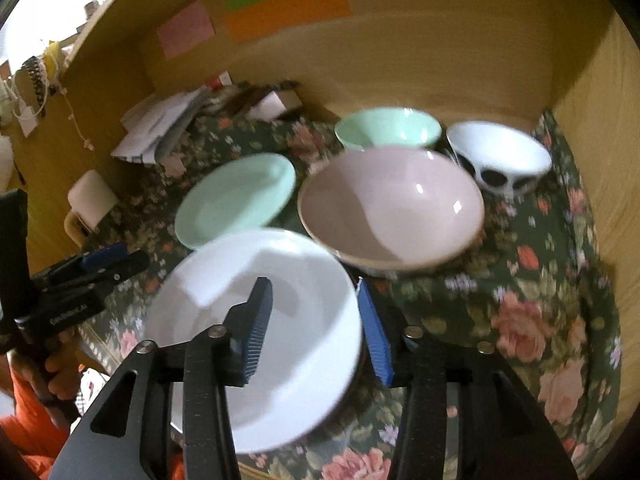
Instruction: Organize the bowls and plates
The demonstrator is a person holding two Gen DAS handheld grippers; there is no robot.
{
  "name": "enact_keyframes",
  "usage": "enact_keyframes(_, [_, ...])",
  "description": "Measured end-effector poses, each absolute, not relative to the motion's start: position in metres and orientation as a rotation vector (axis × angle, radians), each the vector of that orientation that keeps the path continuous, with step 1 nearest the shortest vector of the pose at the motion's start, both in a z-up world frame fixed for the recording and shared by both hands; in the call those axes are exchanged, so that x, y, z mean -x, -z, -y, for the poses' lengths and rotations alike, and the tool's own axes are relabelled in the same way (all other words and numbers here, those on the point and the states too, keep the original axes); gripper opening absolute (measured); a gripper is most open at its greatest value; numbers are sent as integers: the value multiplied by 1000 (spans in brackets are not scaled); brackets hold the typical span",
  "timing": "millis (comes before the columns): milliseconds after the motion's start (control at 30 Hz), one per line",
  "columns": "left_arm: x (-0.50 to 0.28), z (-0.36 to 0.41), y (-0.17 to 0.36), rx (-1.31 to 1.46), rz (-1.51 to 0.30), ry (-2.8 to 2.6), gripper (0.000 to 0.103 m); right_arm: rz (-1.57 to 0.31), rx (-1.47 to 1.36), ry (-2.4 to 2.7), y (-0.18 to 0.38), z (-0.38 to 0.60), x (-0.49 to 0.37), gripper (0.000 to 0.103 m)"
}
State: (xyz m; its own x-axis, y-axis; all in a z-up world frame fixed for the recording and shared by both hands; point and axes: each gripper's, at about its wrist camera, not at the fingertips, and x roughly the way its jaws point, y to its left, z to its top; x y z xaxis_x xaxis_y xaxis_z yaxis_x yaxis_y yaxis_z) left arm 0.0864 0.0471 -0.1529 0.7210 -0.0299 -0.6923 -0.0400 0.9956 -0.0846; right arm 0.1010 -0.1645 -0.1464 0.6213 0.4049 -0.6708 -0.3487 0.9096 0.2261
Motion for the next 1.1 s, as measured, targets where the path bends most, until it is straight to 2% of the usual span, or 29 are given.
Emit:
enact_keyframes(100, [-89,-60,139,110,-729,-46,65,-757,-67,-460,135,156,-107,49])
enact_keyframes(167, [-91,-69,131,116,-707,-75,73,-737,-54,-472,128,147,-112,55])
enact_keyframes(233, [-92,-78,124,121,-682,-105,76,-718,-46,-480,122,141,-116,61])
enact_keyframes(400, [-100,-93,117,106,-661,-150,82,-704,-24,-514,111,123,-134,62])
enact_keyframes(500, [-107,-98,116,89,-661,-170,86,-713,-16,-521,109,114,-146,67])
enact_keyframes(667, [-123,-109,121,92,-681,-190,88,-728,1,-523,108,103,-169,70])
enact_keyframes(1100, [-165,-130,157,132,-786,-193,88,-842,99,-498,138,70,-229,70])
